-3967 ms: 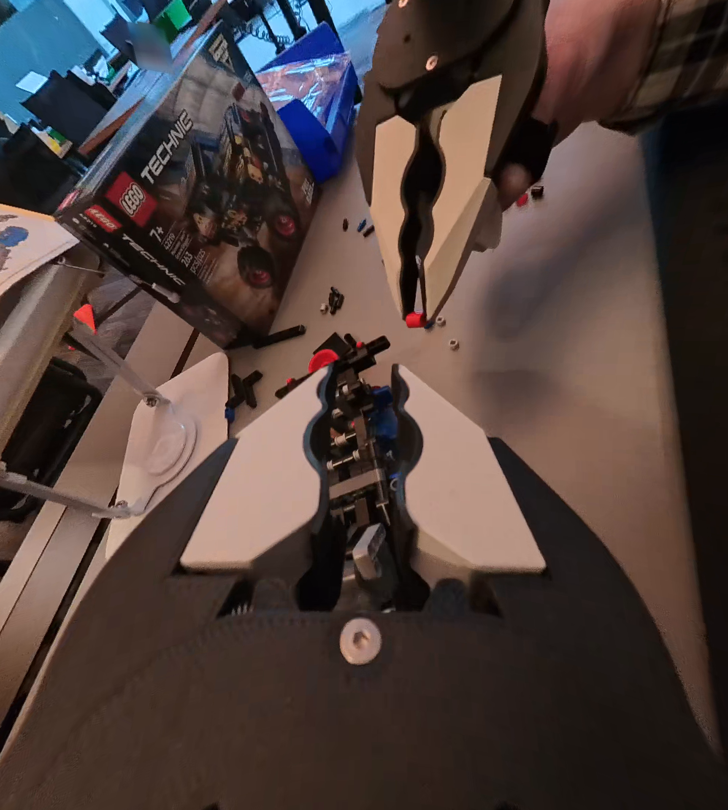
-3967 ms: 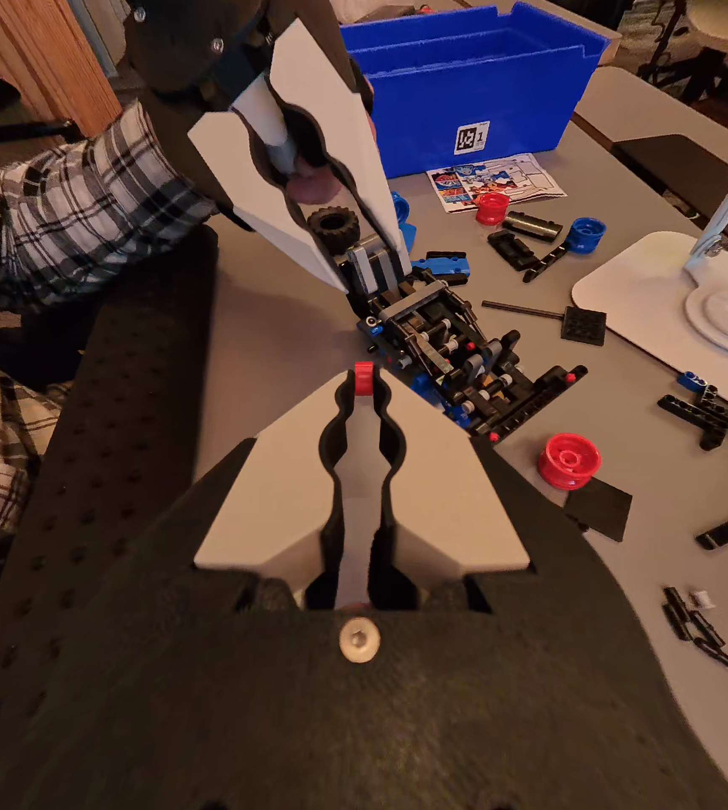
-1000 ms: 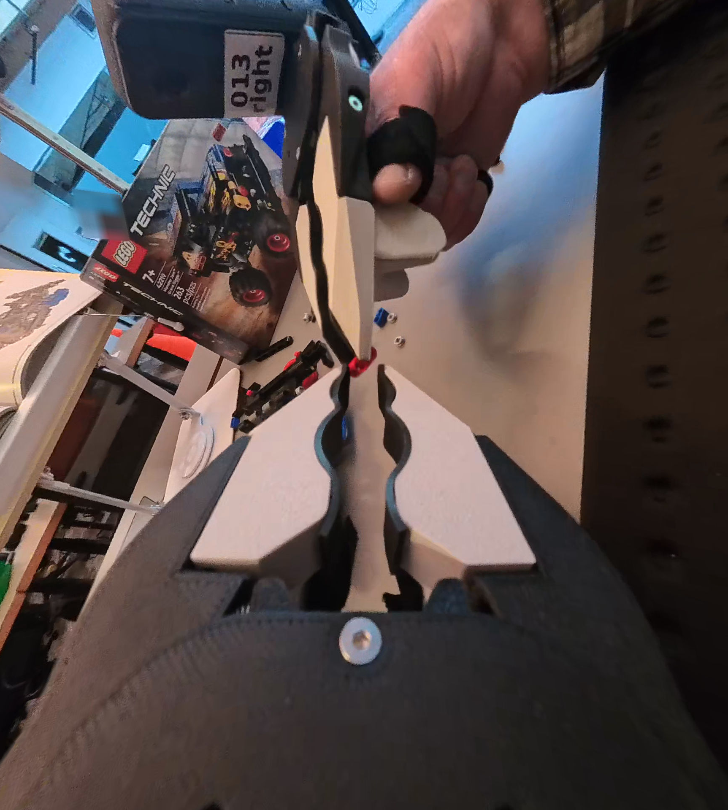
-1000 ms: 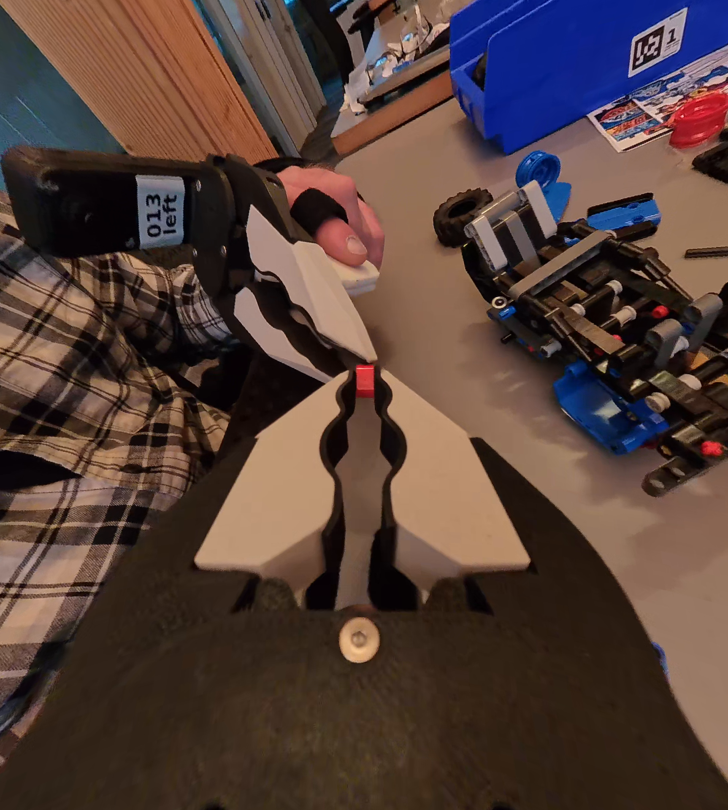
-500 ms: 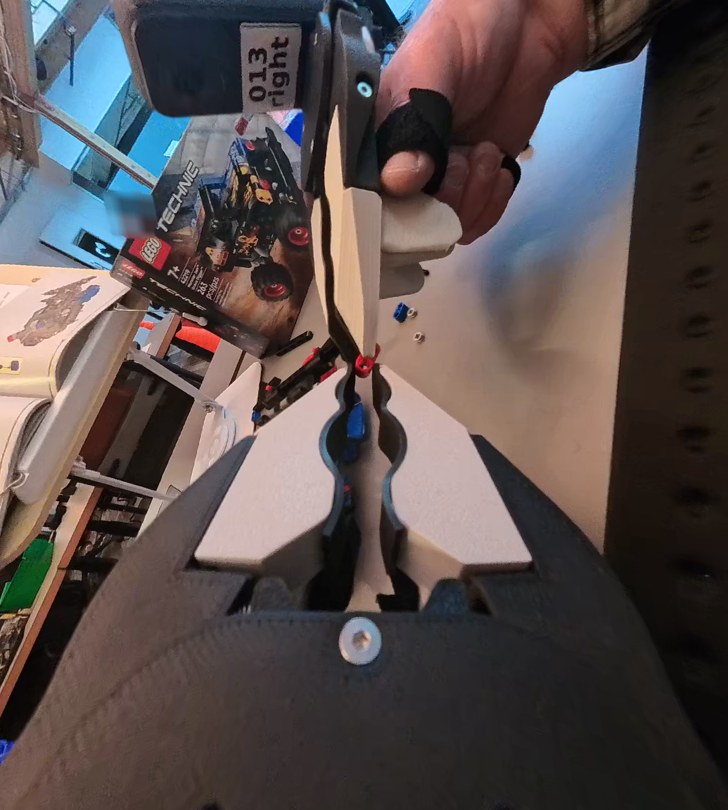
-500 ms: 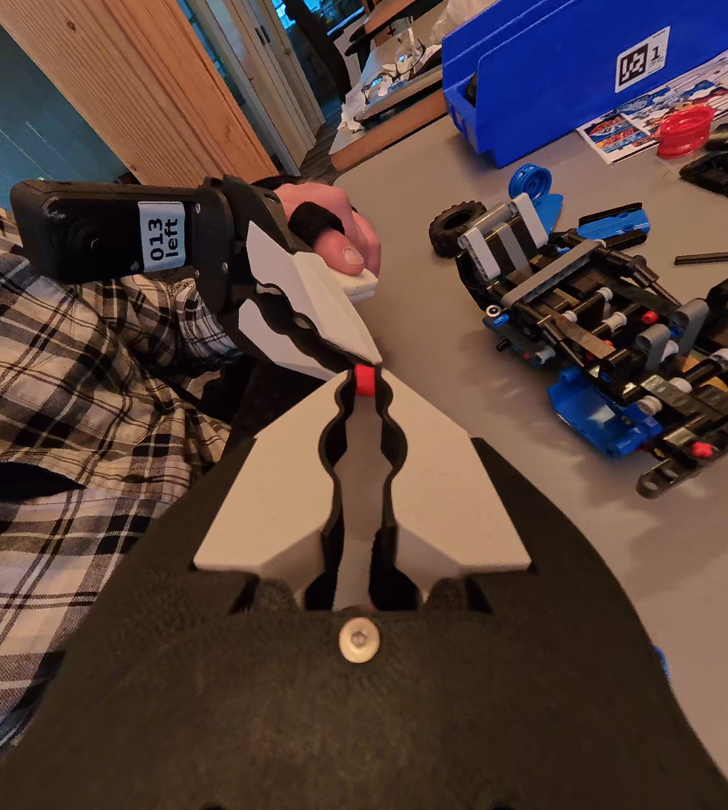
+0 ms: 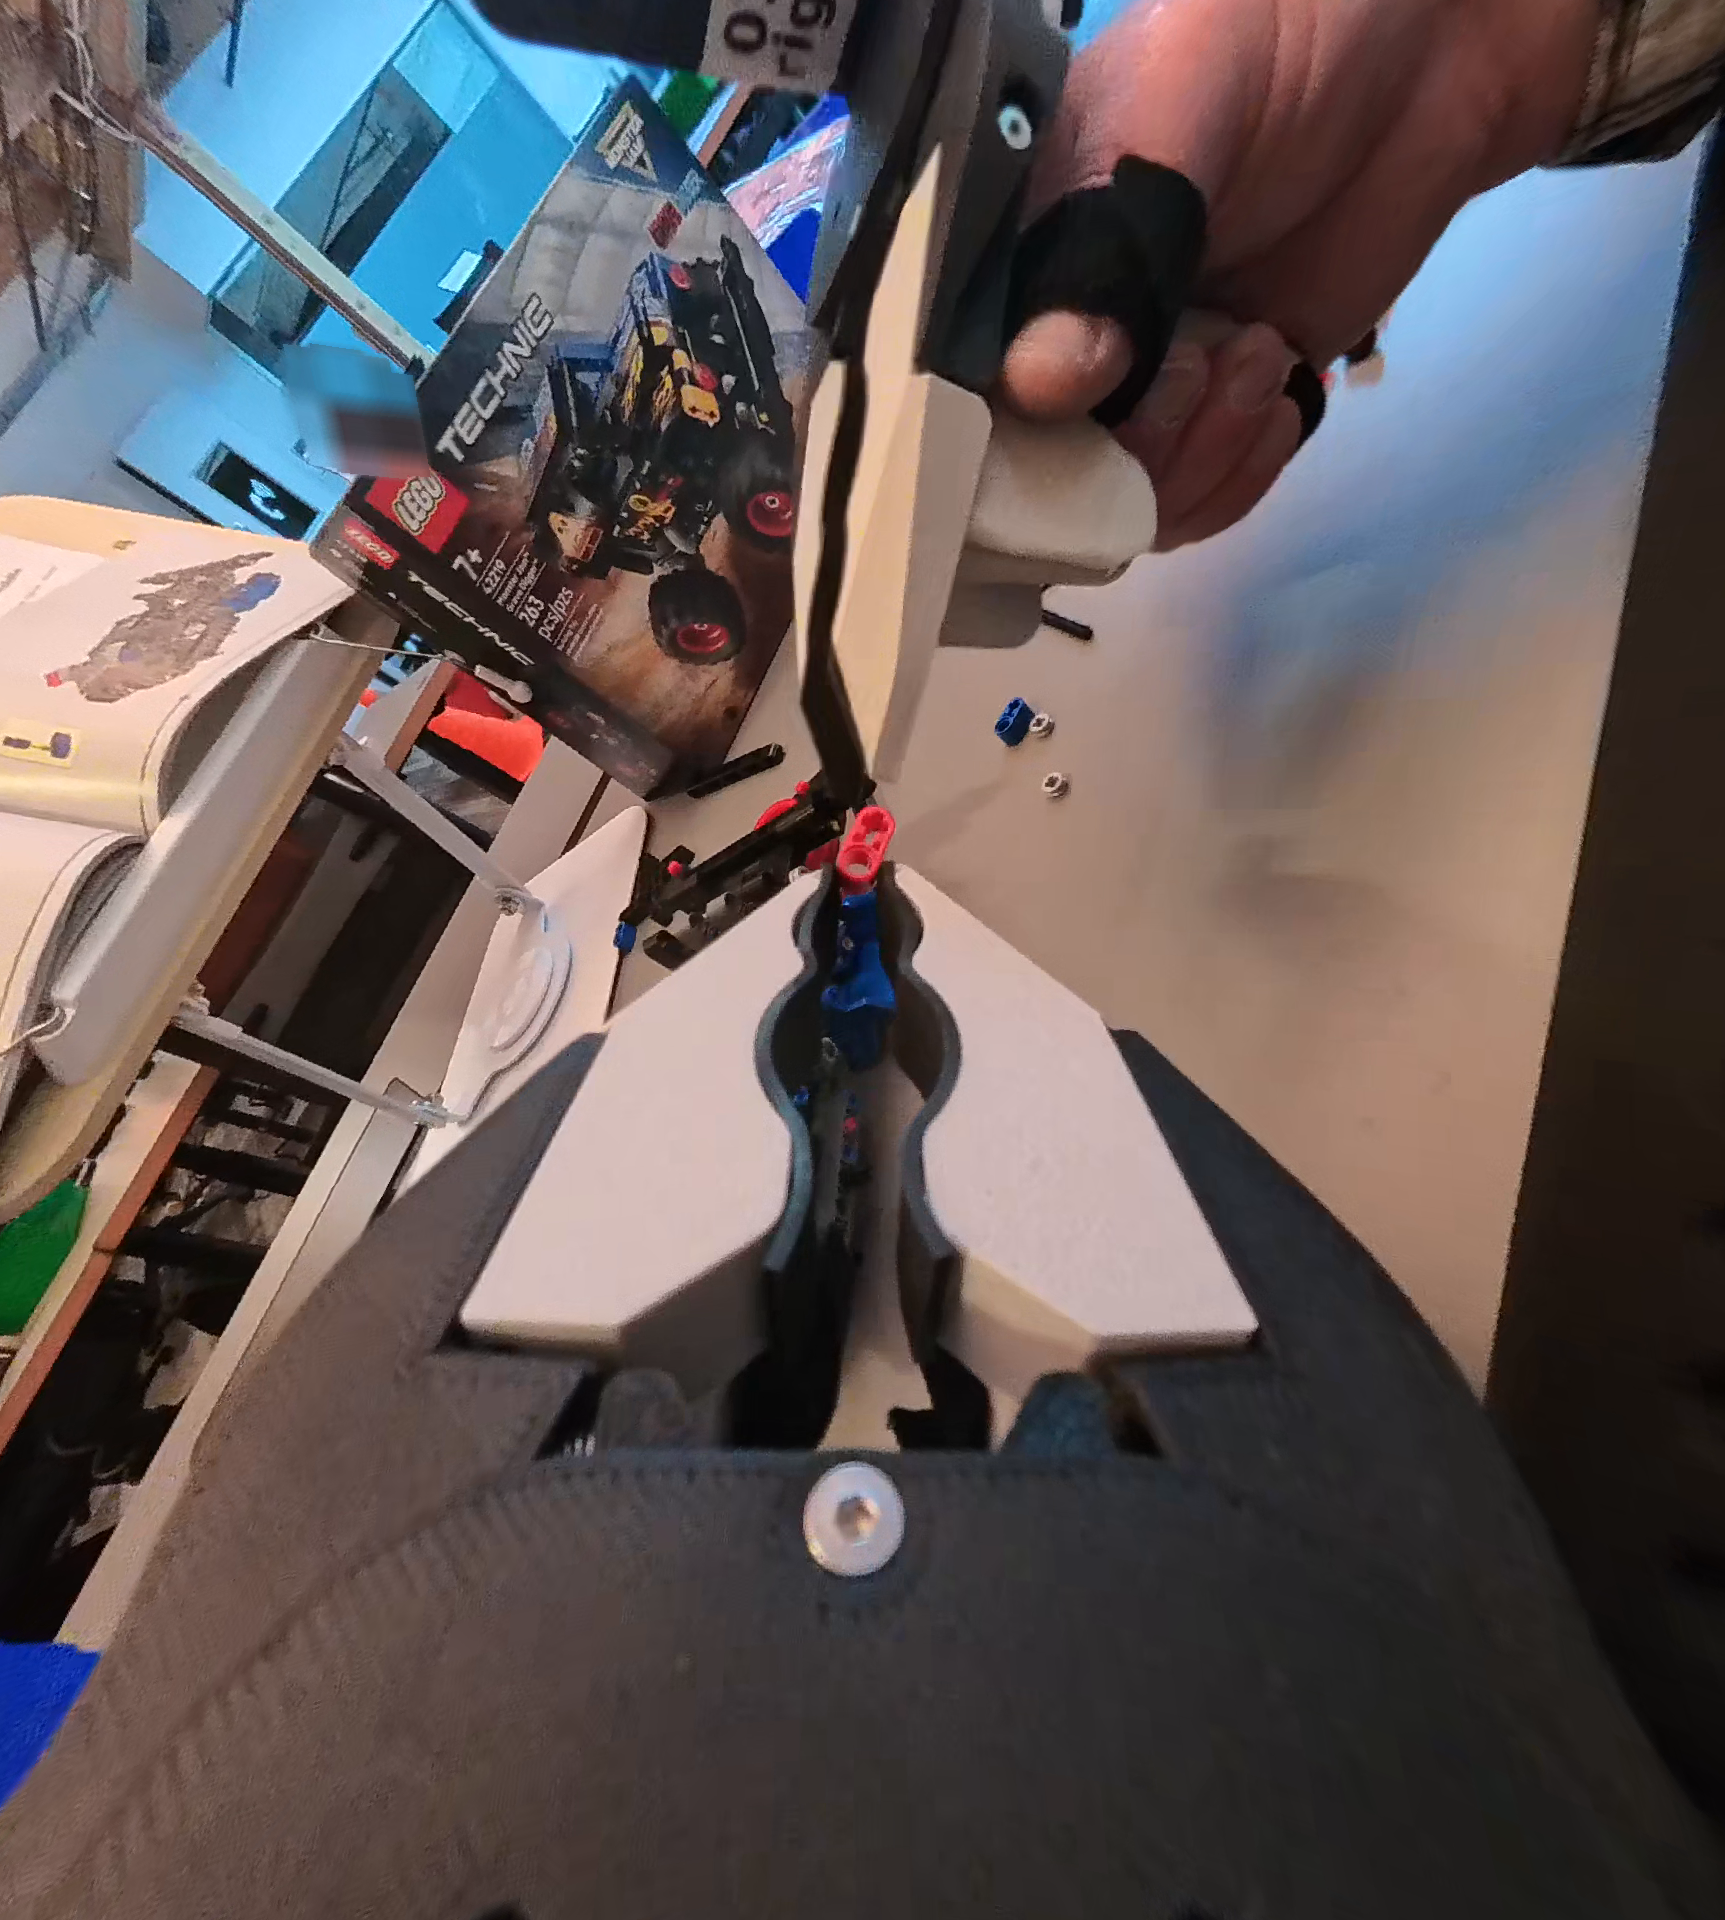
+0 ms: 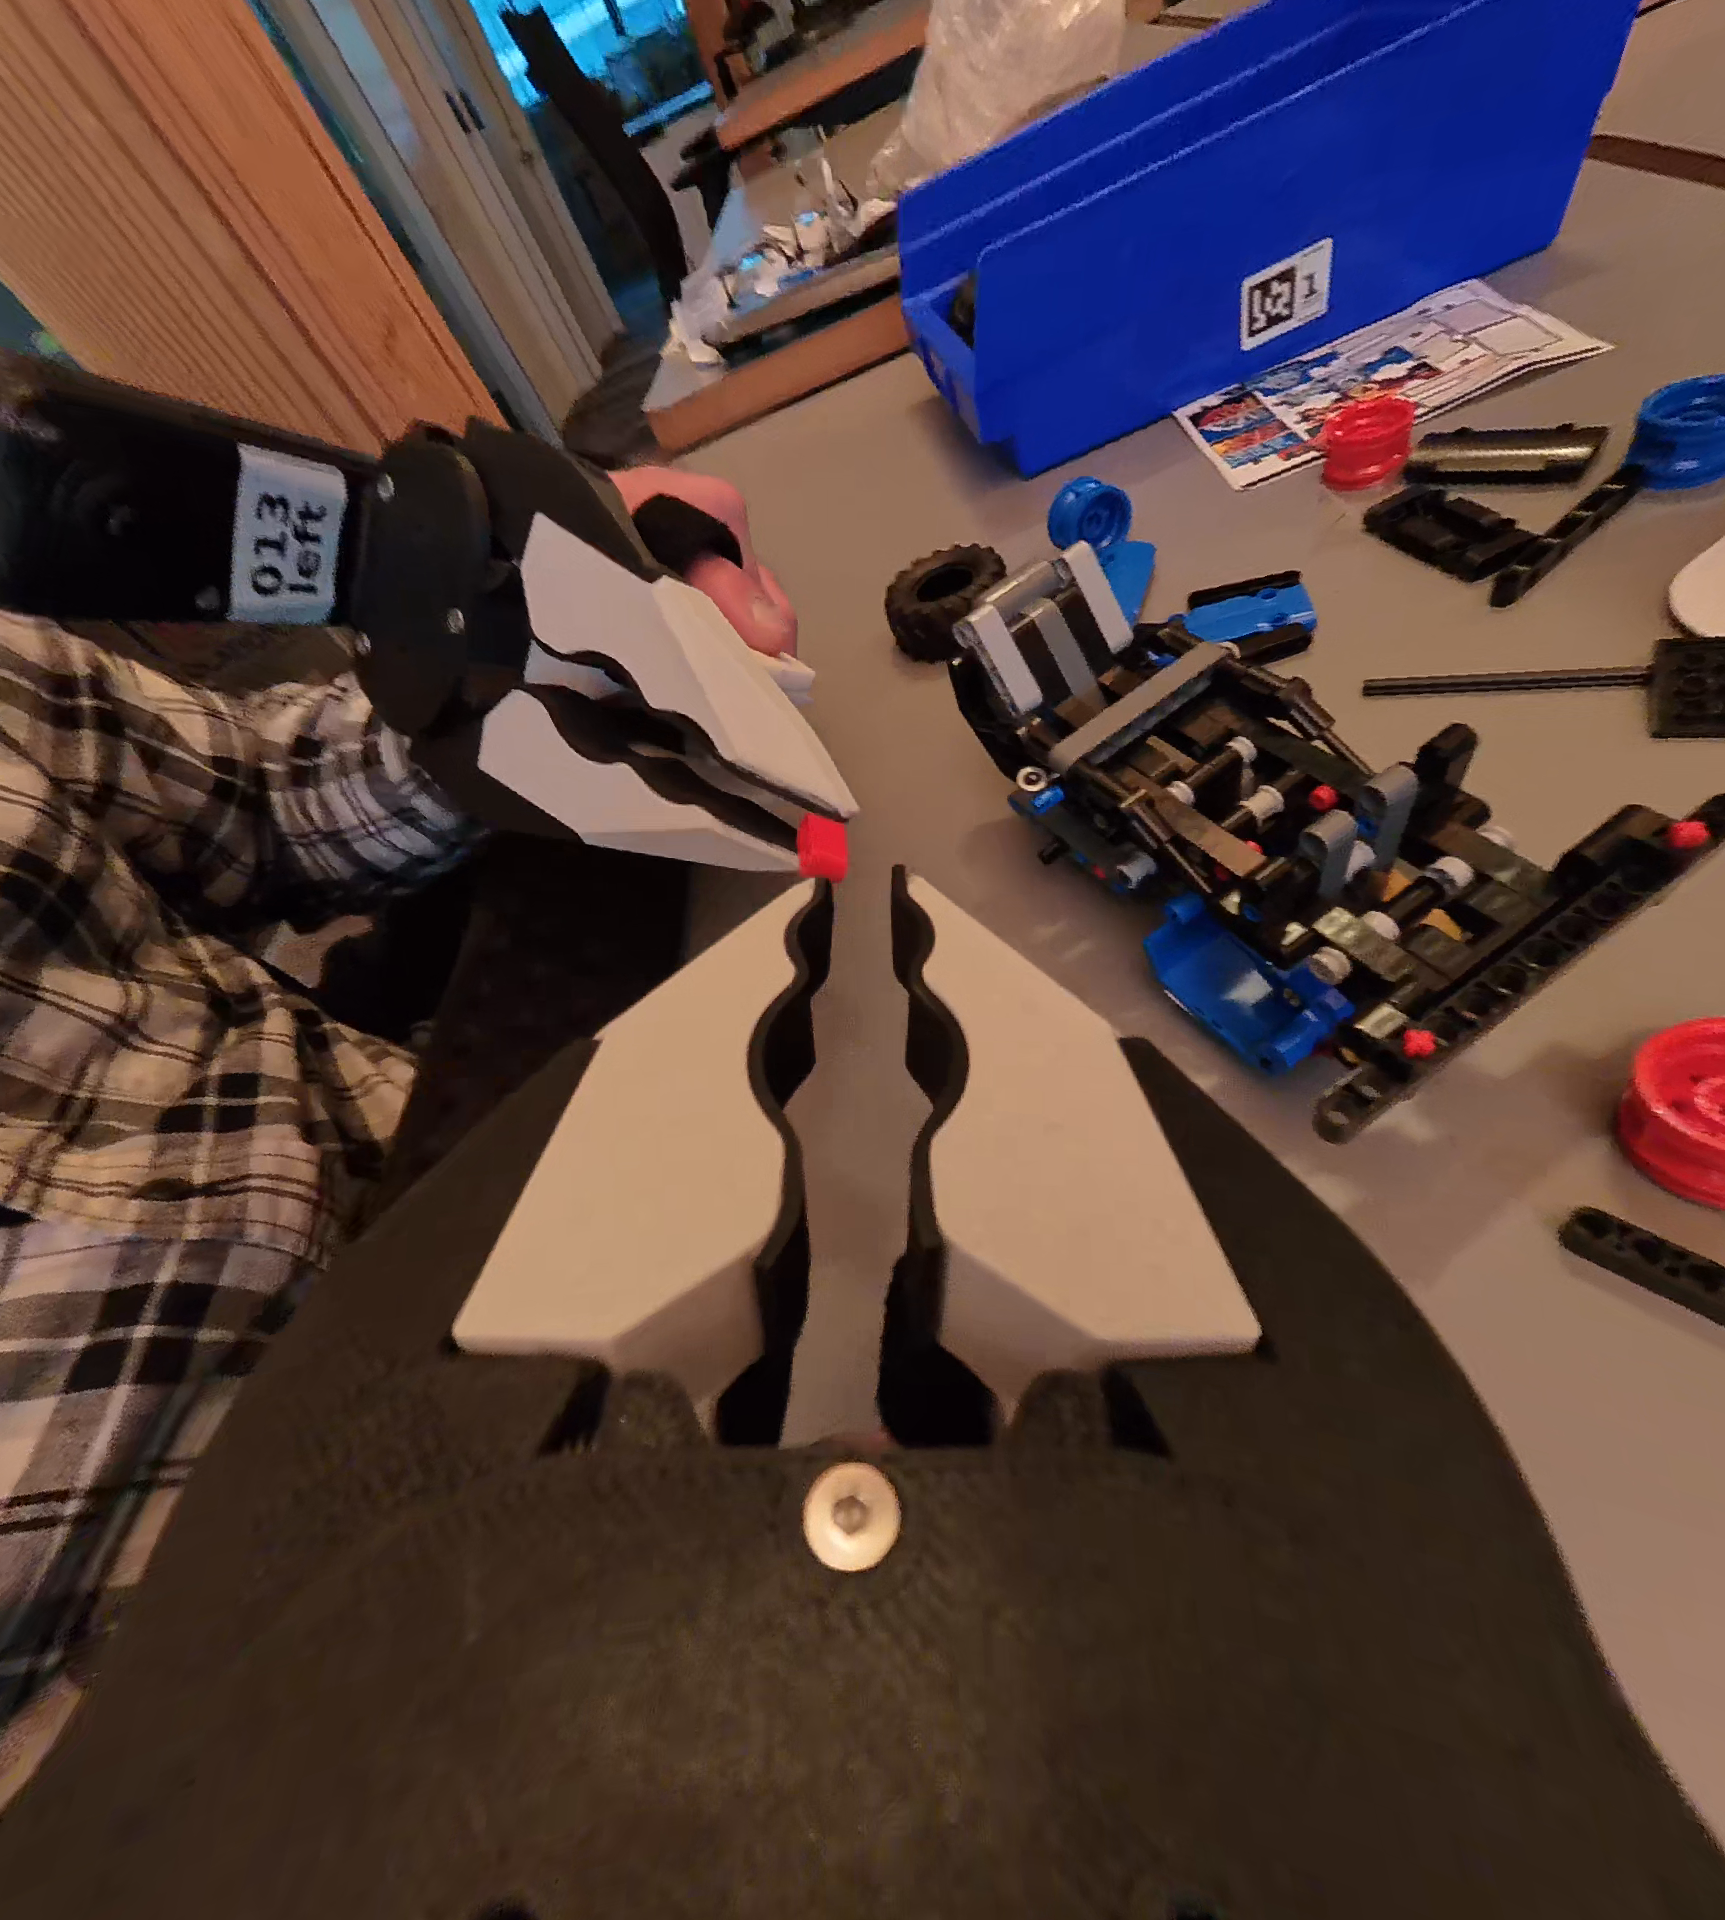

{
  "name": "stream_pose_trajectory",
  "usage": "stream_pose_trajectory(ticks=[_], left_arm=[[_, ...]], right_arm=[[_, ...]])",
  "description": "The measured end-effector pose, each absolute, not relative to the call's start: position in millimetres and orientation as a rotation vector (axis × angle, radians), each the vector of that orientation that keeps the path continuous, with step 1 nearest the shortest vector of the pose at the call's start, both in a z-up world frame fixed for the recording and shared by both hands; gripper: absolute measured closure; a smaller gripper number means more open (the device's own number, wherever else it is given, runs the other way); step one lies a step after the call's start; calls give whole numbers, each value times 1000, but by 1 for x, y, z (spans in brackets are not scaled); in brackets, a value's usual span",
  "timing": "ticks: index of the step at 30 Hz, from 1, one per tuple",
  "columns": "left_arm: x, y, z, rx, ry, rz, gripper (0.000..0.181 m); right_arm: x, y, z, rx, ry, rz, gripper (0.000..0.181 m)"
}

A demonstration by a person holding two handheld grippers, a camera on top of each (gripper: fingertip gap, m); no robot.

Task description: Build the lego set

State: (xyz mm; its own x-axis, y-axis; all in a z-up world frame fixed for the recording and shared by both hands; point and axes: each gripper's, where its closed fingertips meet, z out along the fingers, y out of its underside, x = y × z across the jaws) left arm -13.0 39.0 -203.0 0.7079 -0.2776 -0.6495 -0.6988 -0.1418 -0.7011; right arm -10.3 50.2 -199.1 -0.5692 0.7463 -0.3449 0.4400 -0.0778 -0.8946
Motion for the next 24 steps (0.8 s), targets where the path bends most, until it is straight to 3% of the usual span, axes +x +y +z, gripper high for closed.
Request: stream_pose_trajectory(ticks=[11,19,24], left_arm=[[-12,46,-218,-1826,721,327,176],[-6,49,-221,-1842,701,277,176],[-4,50,-223,-1847,704,269,176]], right_arm=[[-2,57,-219,-1219,-2086,1383,164],[-5,52,-223,-1127,-2113,1264,179],[-4,53,-221,-1092,-2111,1218,177]])
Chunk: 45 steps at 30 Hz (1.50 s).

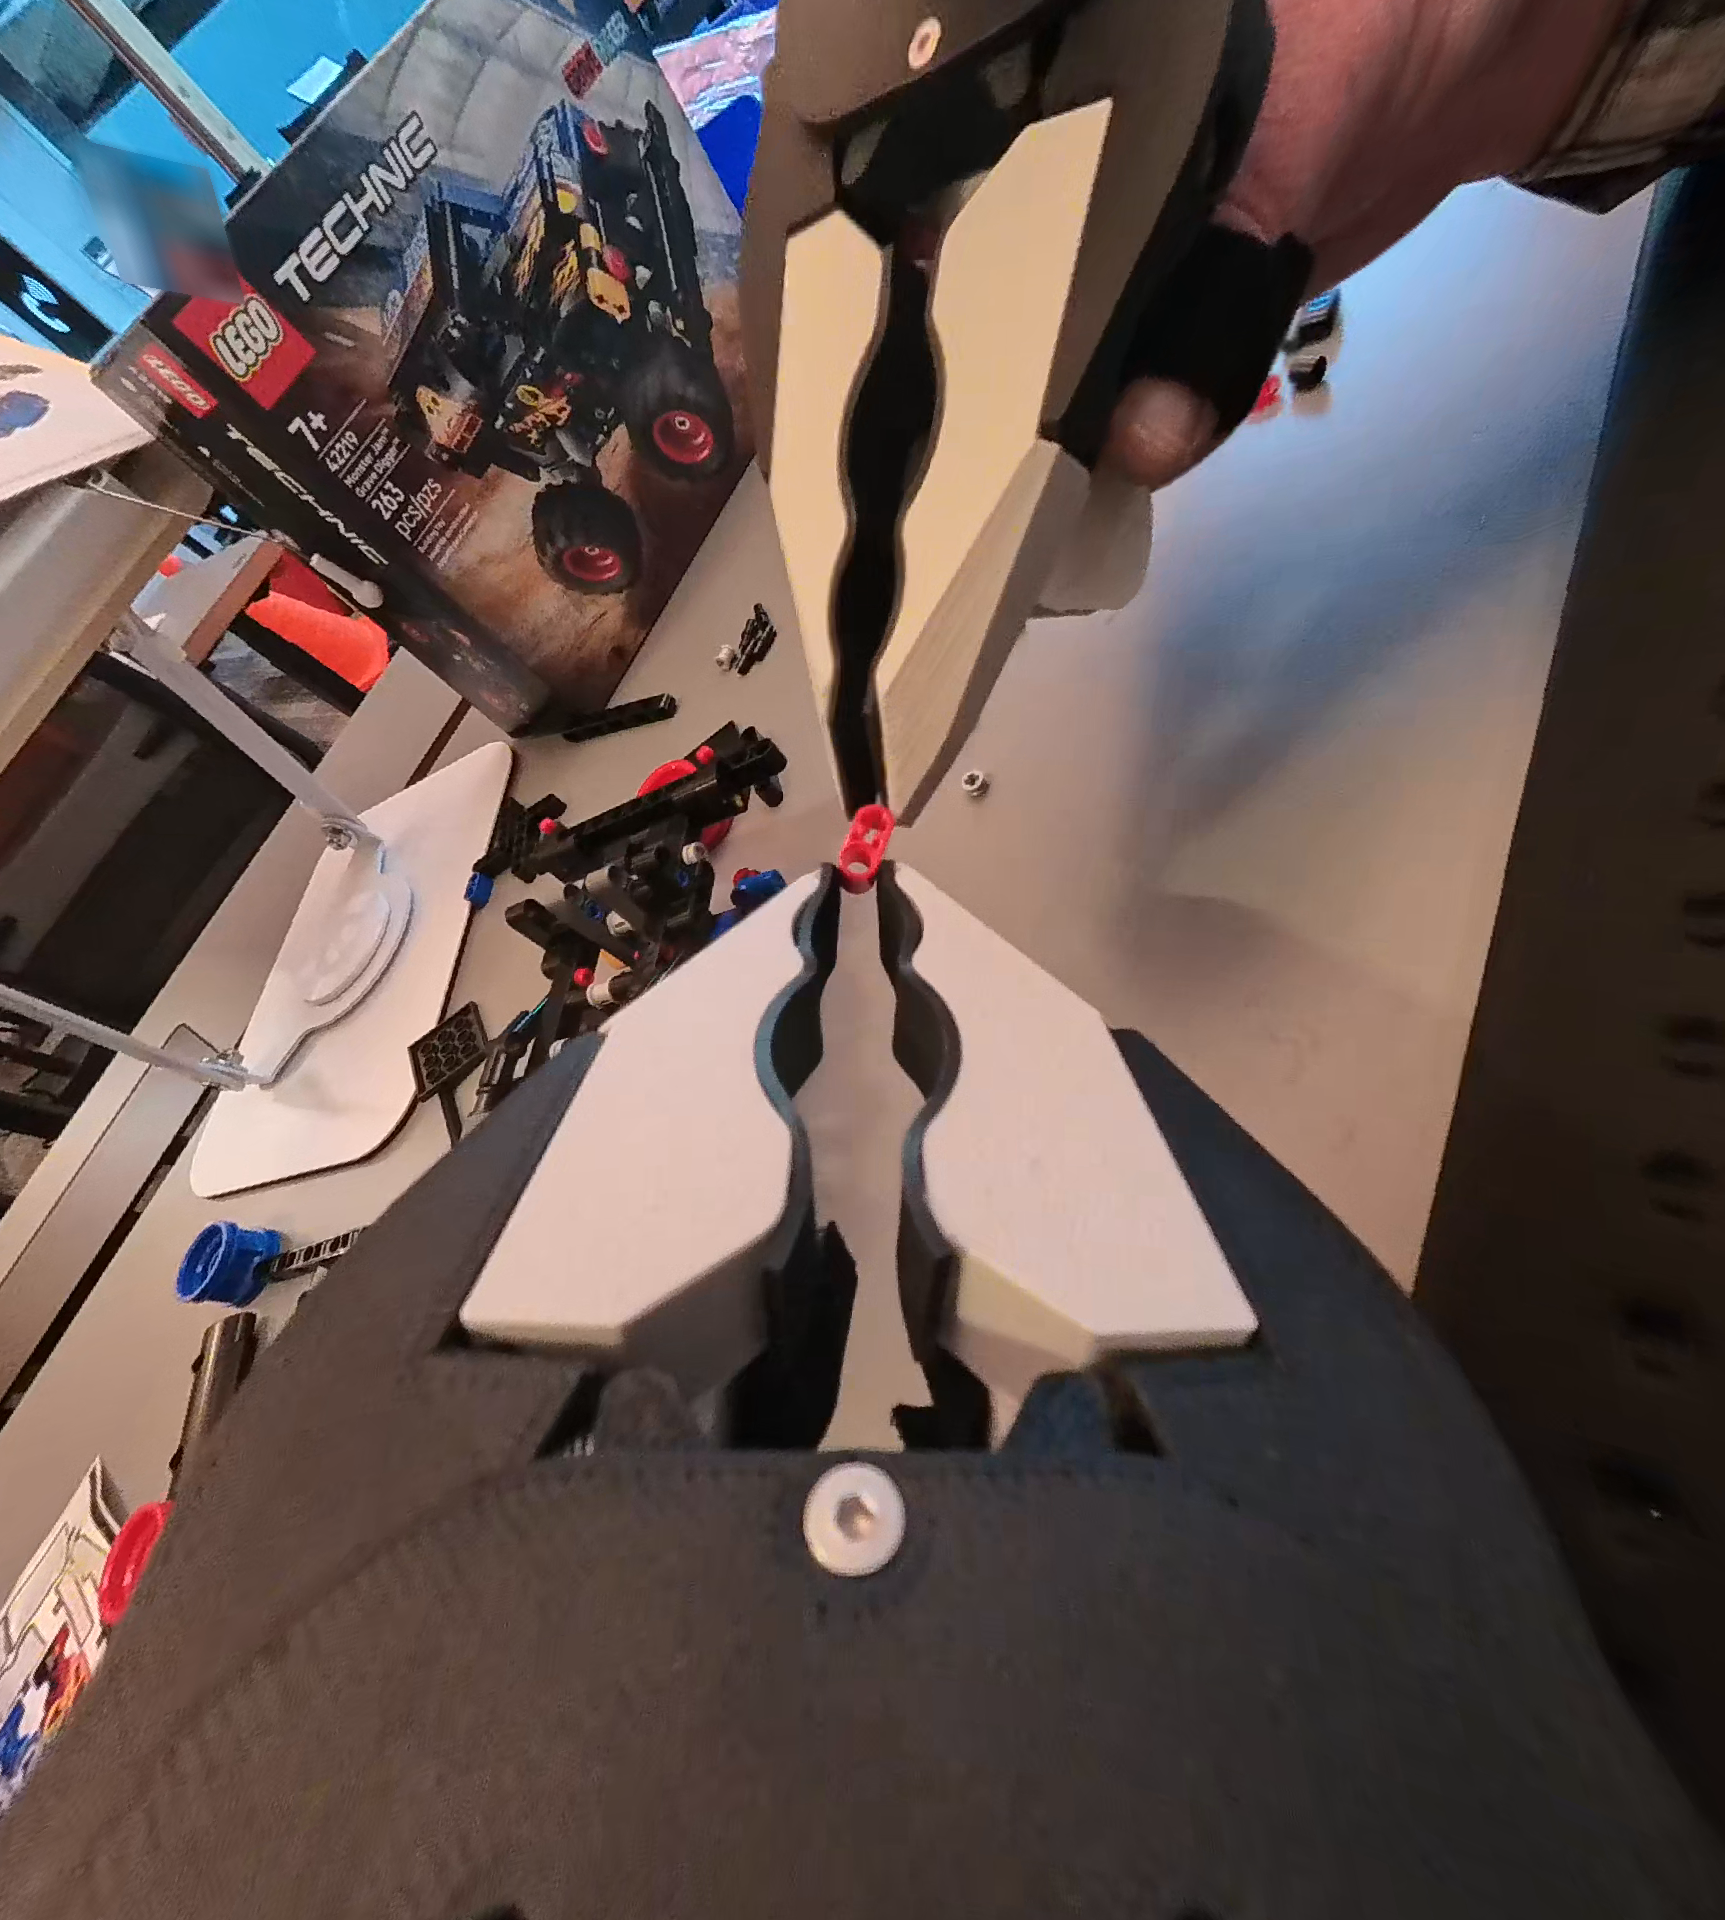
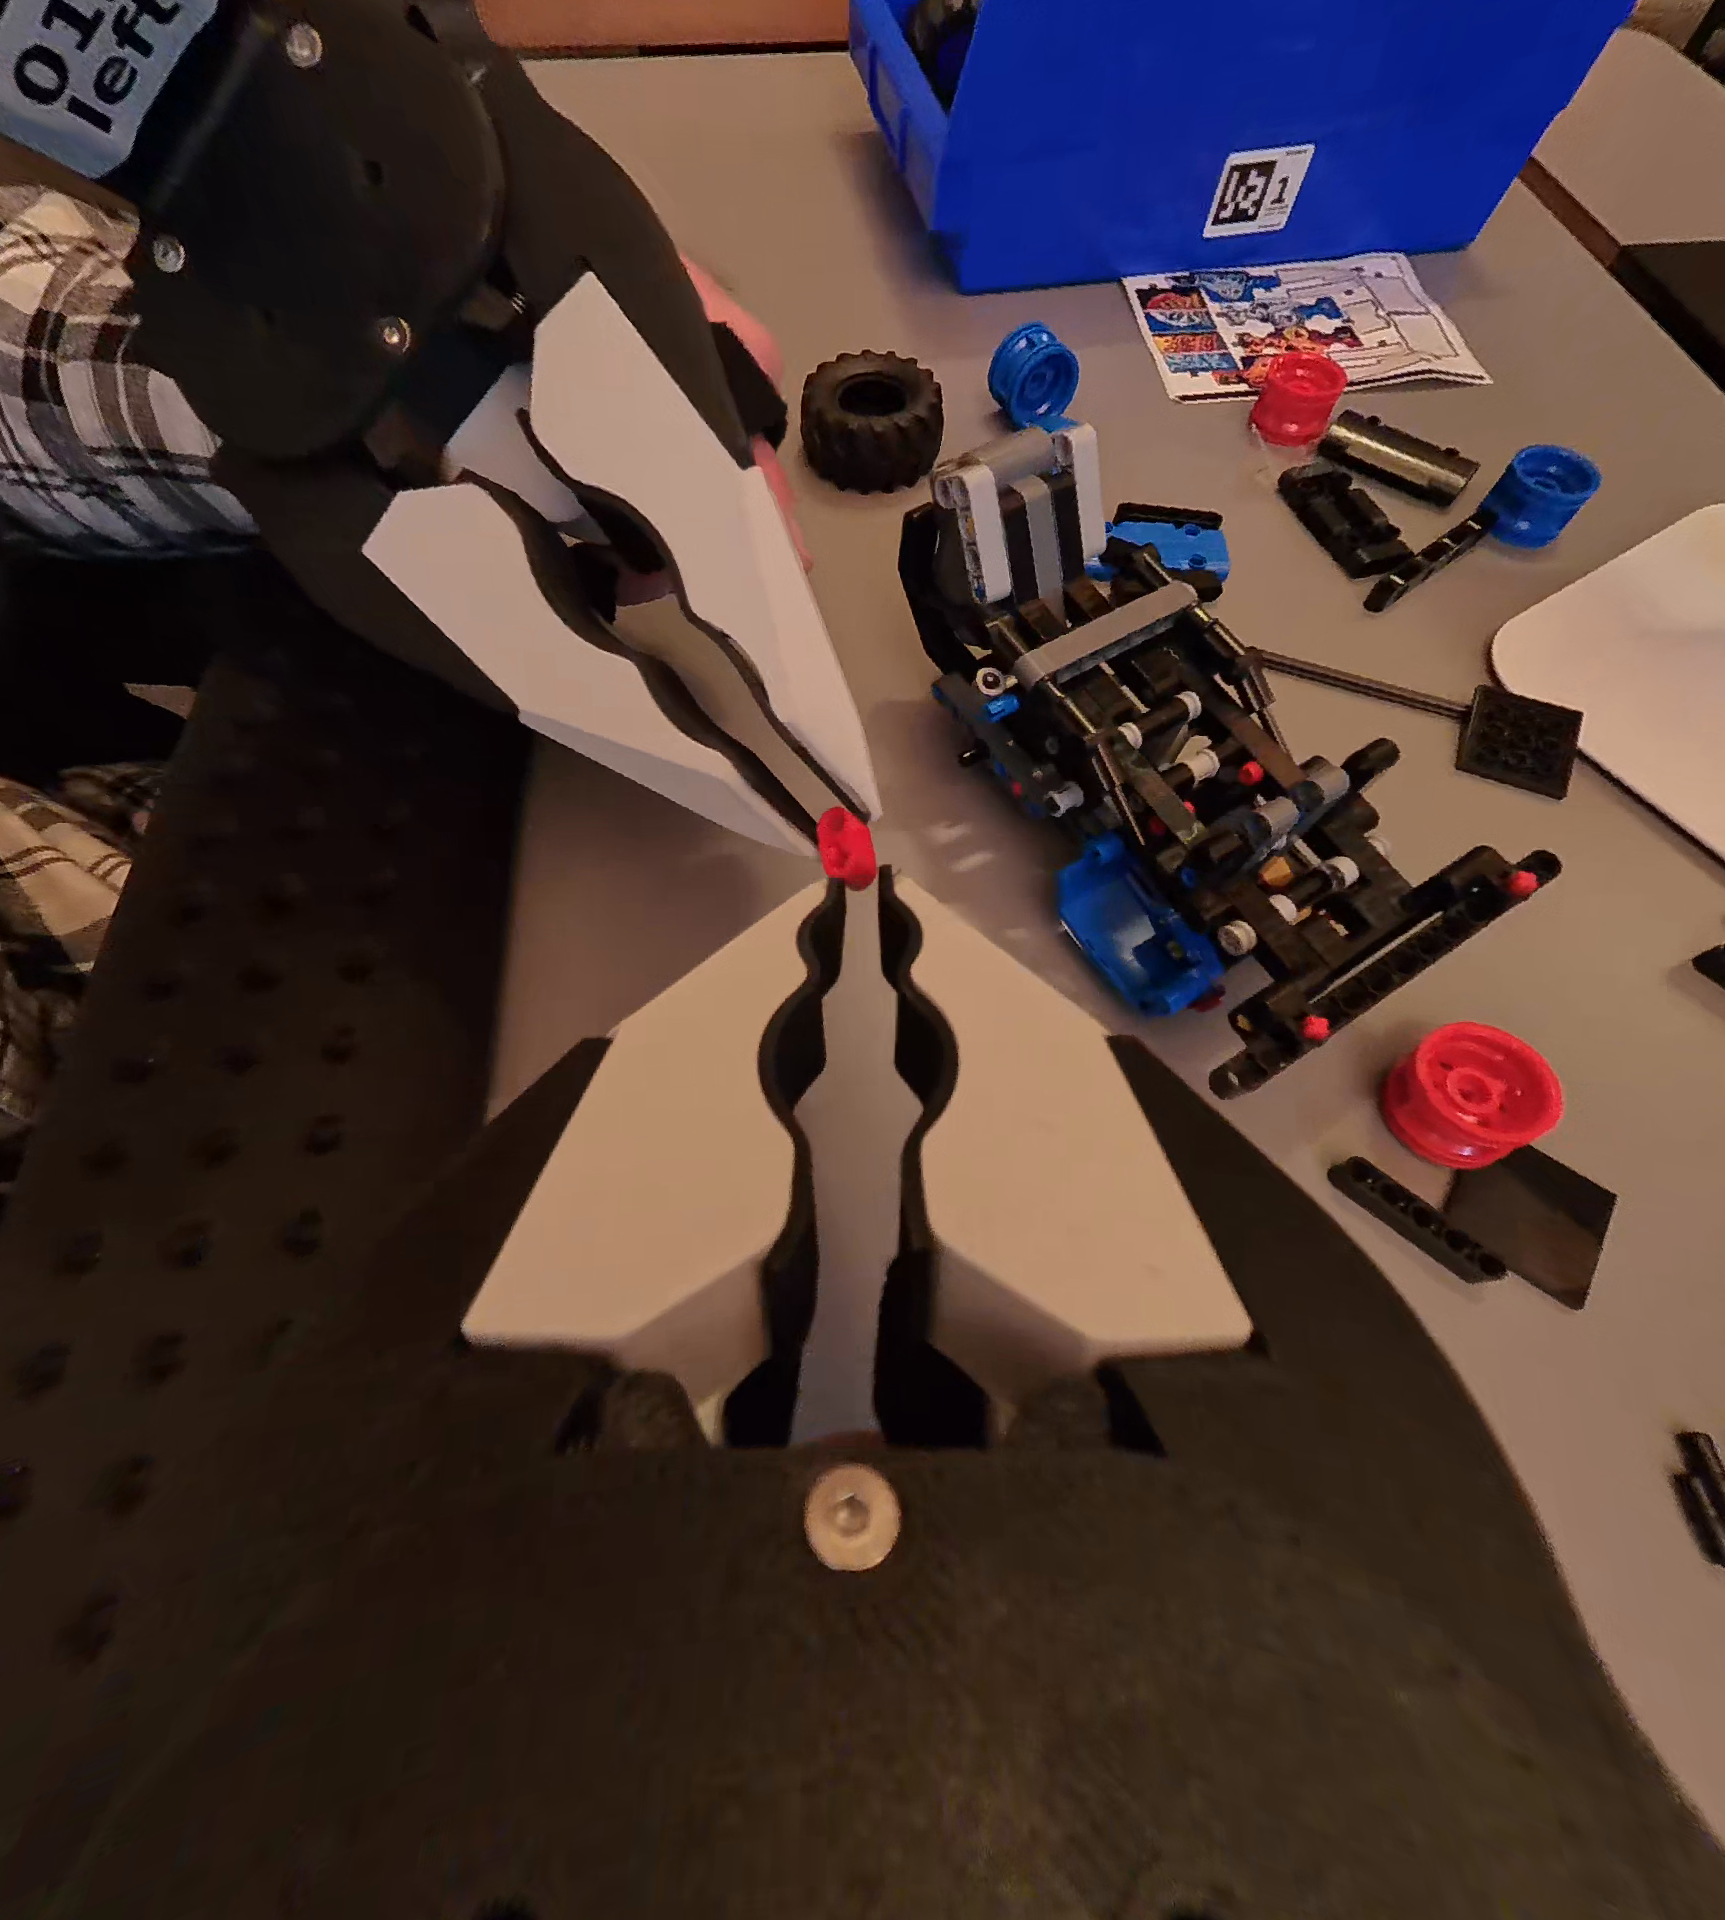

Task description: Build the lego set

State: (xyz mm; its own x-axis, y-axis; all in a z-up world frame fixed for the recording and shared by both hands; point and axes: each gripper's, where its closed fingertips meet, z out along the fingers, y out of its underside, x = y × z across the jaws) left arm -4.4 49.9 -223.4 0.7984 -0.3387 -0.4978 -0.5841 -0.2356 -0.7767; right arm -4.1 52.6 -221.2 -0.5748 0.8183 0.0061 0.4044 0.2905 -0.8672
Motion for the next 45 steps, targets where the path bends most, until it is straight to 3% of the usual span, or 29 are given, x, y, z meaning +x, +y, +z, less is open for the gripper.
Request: stream_pose_trajectory(ticks=[7,15,31,38,45], left_arm=[[-3,51,-225,-1857,694,234,176],[8,53,-244,-1933,739,136,176],[32,53,-293,-2151,914,-41,176],[31,53,-293,-2177,861,-131,173],[28,52,-293,-2185,848,-133,168]], right_arm=[[-2,51,-228,-1017,-2158,1090,171],[6,53,-247,-959,-2266,909,175],[30,49,-294,-1184,-2513,896,170],[37,70,-281,-1210,-2469,881,163],[67,166,-211,-1392,-2075,896,166]])
